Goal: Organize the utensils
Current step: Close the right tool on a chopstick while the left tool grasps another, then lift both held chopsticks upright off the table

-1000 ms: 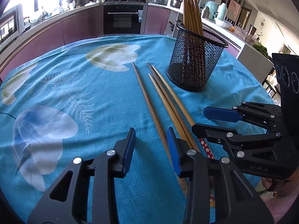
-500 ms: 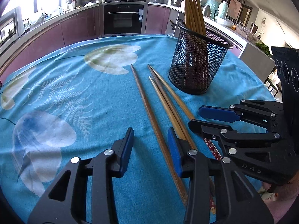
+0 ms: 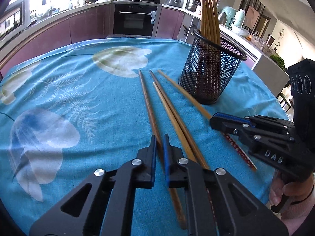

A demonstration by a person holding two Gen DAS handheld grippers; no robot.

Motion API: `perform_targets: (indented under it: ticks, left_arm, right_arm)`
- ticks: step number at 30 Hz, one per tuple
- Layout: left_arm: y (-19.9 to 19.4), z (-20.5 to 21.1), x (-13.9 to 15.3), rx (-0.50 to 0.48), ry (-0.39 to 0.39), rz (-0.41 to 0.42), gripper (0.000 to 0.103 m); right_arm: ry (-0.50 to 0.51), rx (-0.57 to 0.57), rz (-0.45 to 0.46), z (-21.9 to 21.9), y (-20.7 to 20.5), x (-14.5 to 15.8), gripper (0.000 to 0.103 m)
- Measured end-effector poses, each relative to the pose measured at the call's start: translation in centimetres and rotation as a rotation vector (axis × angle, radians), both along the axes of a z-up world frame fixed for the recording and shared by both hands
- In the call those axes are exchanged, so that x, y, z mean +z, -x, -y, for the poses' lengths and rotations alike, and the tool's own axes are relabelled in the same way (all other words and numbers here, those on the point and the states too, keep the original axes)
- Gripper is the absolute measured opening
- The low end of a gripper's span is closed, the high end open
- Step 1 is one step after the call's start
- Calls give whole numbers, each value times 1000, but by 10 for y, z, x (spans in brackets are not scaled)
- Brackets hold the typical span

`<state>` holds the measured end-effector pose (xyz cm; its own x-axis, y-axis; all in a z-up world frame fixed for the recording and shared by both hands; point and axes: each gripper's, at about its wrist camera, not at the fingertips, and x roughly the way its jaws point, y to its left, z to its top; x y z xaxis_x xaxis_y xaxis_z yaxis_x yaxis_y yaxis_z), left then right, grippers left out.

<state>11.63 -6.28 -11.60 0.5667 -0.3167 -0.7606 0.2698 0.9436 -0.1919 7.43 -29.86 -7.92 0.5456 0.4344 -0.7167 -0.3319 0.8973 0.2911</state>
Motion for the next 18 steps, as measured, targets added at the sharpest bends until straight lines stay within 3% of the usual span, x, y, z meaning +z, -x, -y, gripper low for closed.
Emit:
perform_targets:
  ticks: [2,10,13,15,18]
  left_arm:
    - [5,-4,2,-4,16,2,1]
    - [32,-3,1,-73,20,5,1]
    - [33,-5,4,-57,-2,30,10]
    - [30,-6,5,-53,-12,35,21]
    - [19,-3,5,-41,-43,46,24]
  right_arm:
    - [-22,21,1,1,4,3,6]
    - [5,114,-29,-11,14,-1,6]
    - [13,113,-41,-11,13,-5,6]
    - [23,110,-43,-11,12,-6,8]
    - [34,106,-41,-13,8,-7,9]
